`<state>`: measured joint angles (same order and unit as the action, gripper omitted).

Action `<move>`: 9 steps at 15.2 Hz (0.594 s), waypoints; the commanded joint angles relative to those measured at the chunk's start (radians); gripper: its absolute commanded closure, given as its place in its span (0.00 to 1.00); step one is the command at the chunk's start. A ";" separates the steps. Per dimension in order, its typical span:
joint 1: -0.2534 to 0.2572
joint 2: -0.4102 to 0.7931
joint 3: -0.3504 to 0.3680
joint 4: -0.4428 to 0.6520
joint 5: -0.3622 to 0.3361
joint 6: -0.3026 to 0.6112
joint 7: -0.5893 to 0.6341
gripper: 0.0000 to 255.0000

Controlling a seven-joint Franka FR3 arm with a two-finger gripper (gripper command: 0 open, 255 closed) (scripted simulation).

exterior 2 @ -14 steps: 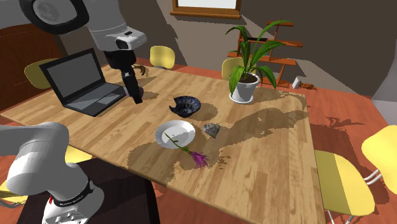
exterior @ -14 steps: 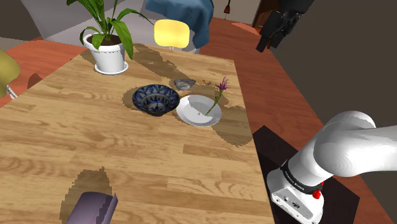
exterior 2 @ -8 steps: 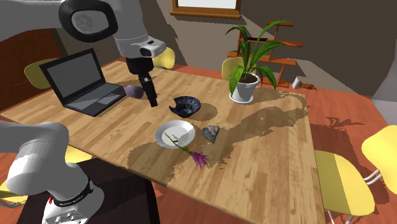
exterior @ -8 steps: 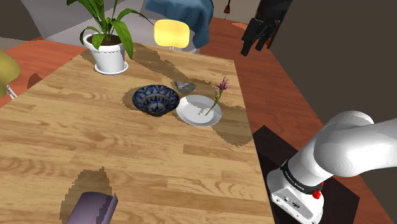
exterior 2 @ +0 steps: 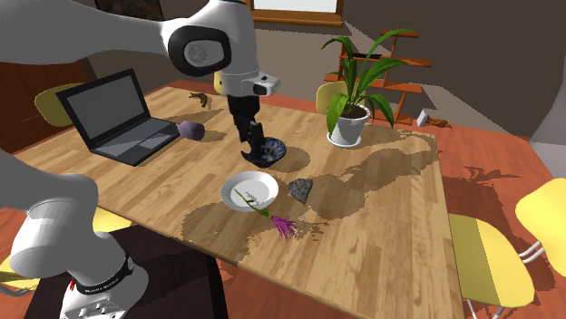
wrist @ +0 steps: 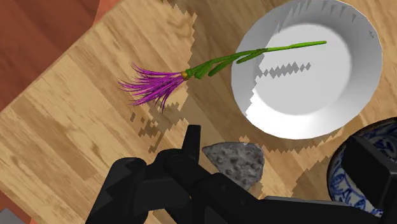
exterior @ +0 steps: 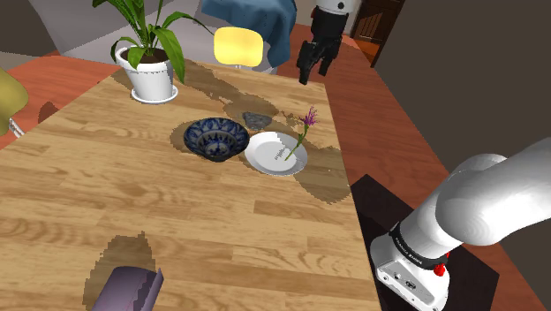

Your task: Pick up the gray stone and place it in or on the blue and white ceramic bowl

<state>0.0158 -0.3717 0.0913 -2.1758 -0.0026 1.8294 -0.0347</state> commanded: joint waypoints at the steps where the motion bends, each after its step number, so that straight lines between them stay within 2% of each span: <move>1: 0.001 0.086 0.009 0.032 -0.014 0.036 -0.003 0.00; 9: 0.013 0.416 0.038 0.240 -0.086 0.086 0.000 0.00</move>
<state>0.0280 0.0109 0.1281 -1.9563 -0.0792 1.9118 -0.0318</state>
